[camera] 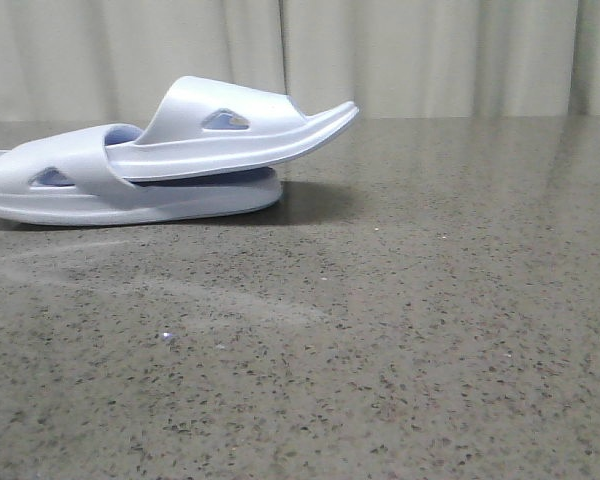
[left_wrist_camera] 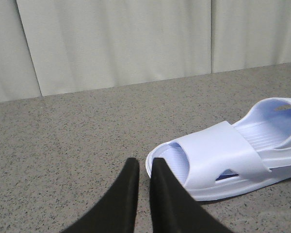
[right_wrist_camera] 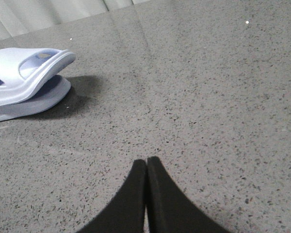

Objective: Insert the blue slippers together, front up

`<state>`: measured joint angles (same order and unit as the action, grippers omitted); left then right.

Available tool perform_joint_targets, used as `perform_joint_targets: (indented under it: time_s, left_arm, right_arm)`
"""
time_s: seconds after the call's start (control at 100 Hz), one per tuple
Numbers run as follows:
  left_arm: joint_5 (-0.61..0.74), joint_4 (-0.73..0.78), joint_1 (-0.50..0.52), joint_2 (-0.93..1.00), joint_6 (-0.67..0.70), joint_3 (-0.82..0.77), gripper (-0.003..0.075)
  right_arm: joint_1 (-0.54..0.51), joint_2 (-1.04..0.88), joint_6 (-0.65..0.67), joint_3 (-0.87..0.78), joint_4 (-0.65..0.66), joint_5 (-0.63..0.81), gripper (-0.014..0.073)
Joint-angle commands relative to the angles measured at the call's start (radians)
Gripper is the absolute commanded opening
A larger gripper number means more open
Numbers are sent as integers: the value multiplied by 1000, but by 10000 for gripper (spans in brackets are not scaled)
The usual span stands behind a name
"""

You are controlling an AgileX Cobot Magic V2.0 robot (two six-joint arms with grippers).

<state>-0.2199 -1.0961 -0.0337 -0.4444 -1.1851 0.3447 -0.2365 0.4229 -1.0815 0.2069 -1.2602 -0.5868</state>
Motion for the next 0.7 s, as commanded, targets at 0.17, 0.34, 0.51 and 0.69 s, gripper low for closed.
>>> perform_joint_targets:
  time_s: [0.17,0.34,0.51,0.69]
  left_arm:
    - [38,-26,-12,-4,3,26,15]
    - [38,-26,-12,-4,3,26,15]
    - [38,-26,-12,-4,3,26,15]
    - [38,-26,-12,-4,3,26,15]
  right_arm:
    - [-1,3,-9,24,-46,23,-86]
    - [-1,3,7,24,-150,-18,-87]
    - [-1,3,7,24,-224,-52,-89]
    - [-1,3,7,24,-224,-52,-89]
